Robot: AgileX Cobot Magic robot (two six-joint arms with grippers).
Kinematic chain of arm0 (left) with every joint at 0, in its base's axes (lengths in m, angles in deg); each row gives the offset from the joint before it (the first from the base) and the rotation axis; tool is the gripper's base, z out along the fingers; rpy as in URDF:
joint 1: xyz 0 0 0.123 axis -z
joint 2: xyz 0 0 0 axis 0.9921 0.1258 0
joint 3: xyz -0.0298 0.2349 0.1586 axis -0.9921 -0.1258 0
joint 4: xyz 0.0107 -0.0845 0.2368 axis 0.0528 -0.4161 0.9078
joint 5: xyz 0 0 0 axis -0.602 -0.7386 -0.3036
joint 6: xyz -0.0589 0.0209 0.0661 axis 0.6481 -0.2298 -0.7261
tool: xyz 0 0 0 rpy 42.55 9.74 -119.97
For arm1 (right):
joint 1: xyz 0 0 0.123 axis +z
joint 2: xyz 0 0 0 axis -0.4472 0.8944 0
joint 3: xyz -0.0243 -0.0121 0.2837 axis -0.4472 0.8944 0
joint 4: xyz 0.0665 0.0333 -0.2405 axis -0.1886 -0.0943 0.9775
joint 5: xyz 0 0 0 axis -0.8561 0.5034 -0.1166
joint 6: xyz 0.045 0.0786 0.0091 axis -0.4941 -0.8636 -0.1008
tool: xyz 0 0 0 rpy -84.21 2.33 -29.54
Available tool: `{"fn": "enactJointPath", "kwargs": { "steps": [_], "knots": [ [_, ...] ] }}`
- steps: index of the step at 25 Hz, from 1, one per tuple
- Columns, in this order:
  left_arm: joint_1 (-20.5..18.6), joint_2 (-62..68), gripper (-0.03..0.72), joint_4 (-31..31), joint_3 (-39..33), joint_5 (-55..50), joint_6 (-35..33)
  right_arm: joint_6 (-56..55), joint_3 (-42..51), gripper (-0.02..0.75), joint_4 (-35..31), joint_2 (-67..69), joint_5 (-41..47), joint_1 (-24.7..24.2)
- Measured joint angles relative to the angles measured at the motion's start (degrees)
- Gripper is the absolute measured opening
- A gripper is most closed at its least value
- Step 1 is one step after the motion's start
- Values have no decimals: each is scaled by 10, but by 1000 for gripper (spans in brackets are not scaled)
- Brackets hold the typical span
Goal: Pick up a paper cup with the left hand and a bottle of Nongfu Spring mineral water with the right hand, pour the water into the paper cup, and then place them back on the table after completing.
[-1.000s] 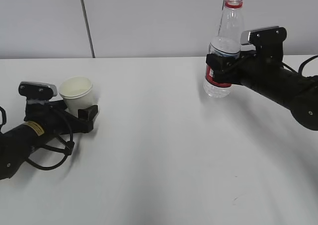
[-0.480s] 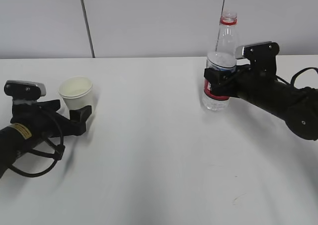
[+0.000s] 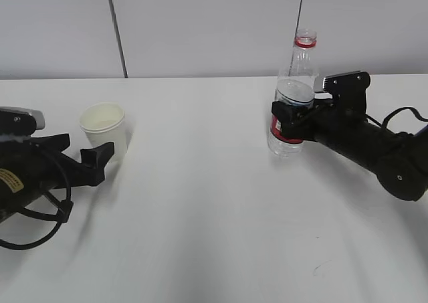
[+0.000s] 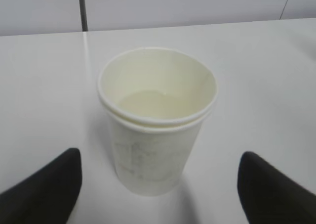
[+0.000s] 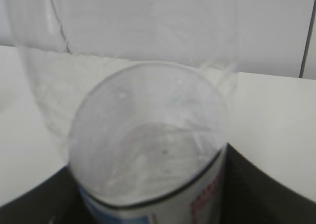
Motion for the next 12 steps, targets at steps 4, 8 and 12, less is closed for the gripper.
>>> {"fn": "enactJointPath", "kwargs": {
  "steps": [4,8,12],
  "knots": [
    [0,-1,587,0,-3,2,0,1,0,430,0,2,-4,0],
    [0,-1,587,0,-3,1,0,1,0,430,0,2,-5,0],
    [0,-1,587,0,-3,1,0,2,0,433,-1,2,-5,0]
  ]
}}
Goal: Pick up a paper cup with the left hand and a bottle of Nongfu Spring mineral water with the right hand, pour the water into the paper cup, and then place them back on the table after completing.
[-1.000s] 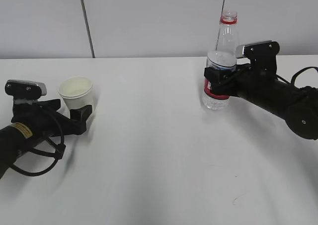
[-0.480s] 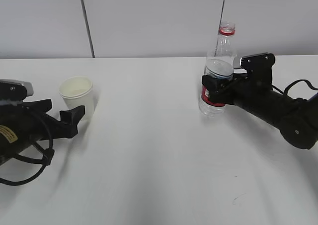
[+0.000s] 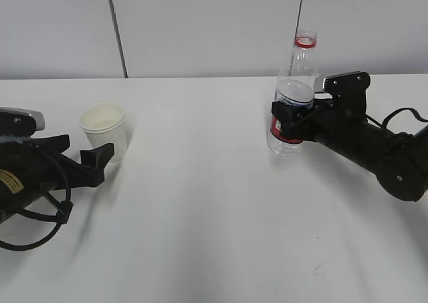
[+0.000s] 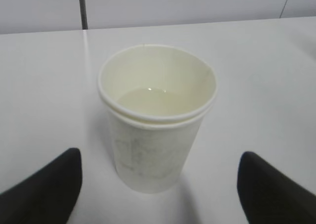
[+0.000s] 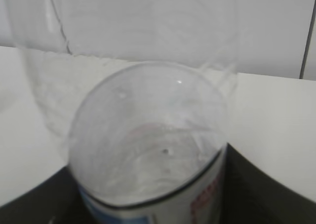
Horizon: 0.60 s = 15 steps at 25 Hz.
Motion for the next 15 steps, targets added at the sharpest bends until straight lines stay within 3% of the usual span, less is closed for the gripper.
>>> {"fn": "enactJointPath", "kwargs": {
  "steps": [7,15],
  "knots": [
    [0,0,587,1,0,0,0,0,0,606,6,1,-5,0],
    [0,0,587,12,0,0,0,0,3,633,7,0,-11,0]
  ]
}}
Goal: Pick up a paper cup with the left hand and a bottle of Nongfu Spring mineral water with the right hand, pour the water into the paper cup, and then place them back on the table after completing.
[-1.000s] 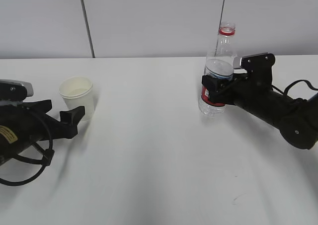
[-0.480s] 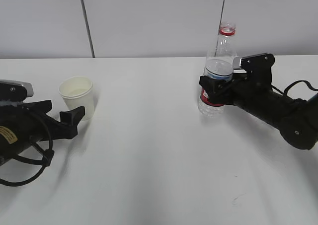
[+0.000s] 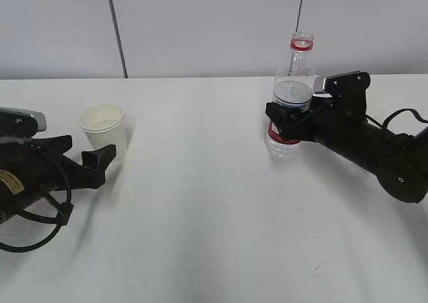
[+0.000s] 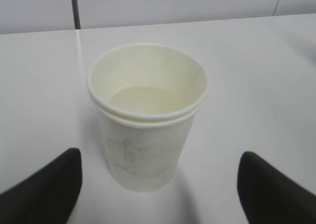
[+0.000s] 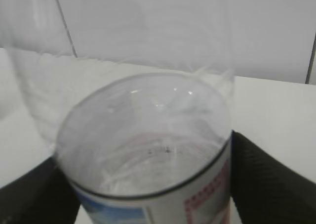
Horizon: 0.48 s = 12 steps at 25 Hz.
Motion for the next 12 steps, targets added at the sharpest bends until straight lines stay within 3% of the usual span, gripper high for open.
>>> {"fn": "enactJointPath", "kwargs": {
  "steps": [12],
  "knots": [
    [0,-4,587,2,0,-1,0,4,72,631,0,-46,0,0]
  ]
}}
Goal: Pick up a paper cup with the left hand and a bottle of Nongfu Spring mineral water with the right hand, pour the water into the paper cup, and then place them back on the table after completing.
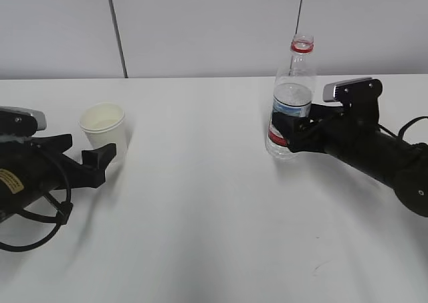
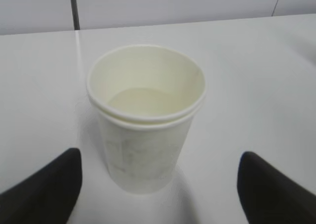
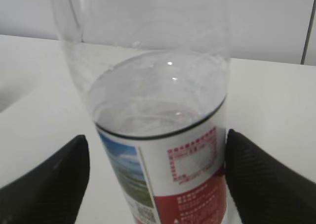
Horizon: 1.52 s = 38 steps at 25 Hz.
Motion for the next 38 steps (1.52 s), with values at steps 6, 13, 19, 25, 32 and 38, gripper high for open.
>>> {"fn": "enactJointPath", "kwargs": {
  "steps": [6,13,19,25,32,38],
  "knots": [
    [0,-19,587,3,0,-13,0,17,39,630,-1,-42,17,0],
    [0,-70,587,7,-14,-81,1,19,66,613,-2,-112,115,0],
    [0,-125,587,8,-17,-196,11,18,68,587,-1,-174,230,0],
    [0,-182,586,16,-17,-309,63,-26,68,575,11,-212,366,0],
    [0,-274,572,34,-17,-481,117,-107,69,573,16,-271,561,0],
    [0,-341,546,-16,15,-676,119,-110,66,573,-28,-354,718,0]
  ]
}}
